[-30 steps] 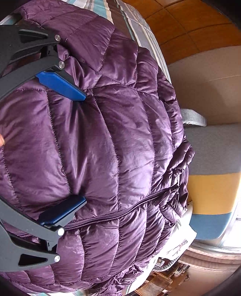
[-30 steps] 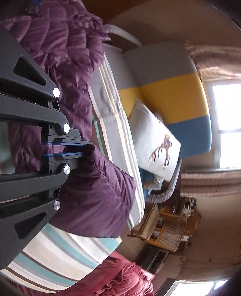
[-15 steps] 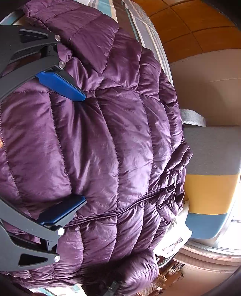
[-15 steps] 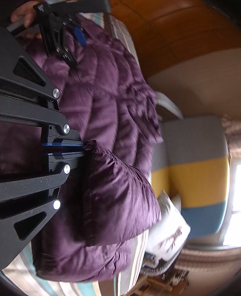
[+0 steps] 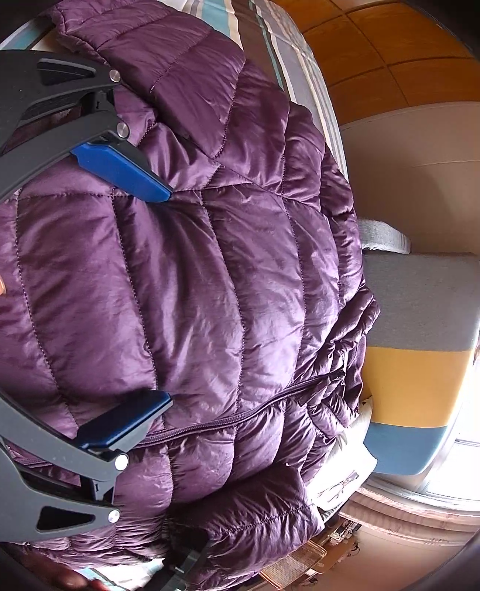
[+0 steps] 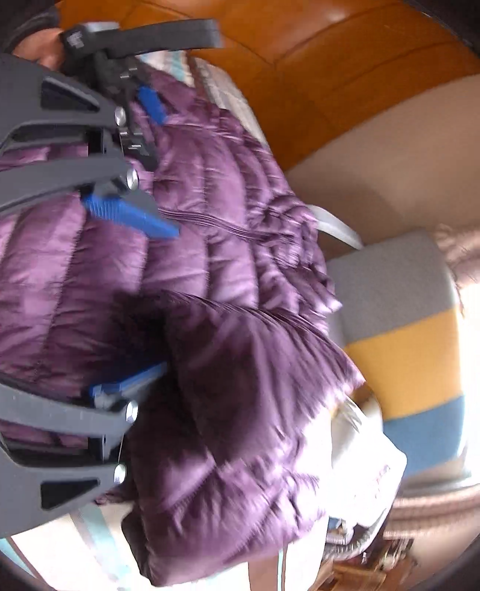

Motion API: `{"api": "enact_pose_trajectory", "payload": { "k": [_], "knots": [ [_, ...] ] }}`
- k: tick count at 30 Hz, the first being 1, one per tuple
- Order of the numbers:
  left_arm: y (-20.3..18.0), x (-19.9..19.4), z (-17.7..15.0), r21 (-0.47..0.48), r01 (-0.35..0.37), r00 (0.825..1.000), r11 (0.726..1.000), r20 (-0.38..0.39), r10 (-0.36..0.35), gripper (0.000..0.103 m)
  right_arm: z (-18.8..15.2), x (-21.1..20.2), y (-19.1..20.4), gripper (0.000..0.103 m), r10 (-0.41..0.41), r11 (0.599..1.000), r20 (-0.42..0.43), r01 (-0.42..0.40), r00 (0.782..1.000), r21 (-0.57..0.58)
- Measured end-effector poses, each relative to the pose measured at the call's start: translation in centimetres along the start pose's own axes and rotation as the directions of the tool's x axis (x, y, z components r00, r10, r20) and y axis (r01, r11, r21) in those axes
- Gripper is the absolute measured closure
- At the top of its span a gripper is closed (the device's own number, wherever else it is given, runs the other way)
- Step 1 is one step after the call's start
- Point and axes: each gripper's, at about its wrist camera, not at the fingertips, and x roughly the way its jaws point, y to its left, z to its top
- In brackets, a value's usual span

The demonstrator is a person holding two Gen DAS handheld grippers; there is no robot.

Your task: Fold large clothes

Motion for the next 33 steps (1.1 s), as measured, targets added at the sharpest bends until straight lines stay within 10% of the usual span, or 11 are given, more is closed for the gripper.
{"api": "enact_pose_trajectory", "payload": {
  "k": [5, 10, 22, 29, 33],
  "knots": [
    [0.4, -0.8, -0.2, -0.015, 0.016, 1.0, 1.0, 0.017, -0.016, 0.002, 2.2, 0.7, 0.1, 0.029, 0.008, 0.998, 0.053, -0.011, 0.999, 0.058],
    [0.9, -1.6, -0.2, -0.014, 0.053, 0.998, 0.999, 0.031, -0.052, 0.002, 3.2, 1.7, 2.4, 0.03, 0.209, 0.978, -0.011, -0.209, 0.978, -0.011],
    [-2.0, -1.9, 2.3, -0.027, 0.209, 0.978, 0.978, 0.011, -0.208, 0.024, 2.2, -3.0, -1.3, 0.03, -0.006, 1.0, 0.099, 0.005, 0.995, 0.015],
    [-4.1, 0.2, 3.4, -0.024, 0.237, 0.969, 0.971, -0.061, -0.238, 0.083, 3.1, -5.5, -4.5, 0.029, -0.122, 0.99, 0.174, 0.107, 0.977, 0.092],
    [-3.1, -0.8, 3.4, -0.031, 0.23, 0.973, 0.973, -0.005, -0.23, 0.096, 3.3, -6.5, -7.0, 0.029, -0.206, 0.97, 0.207, 0.171, 0.956, 0.175]
  ]
}}
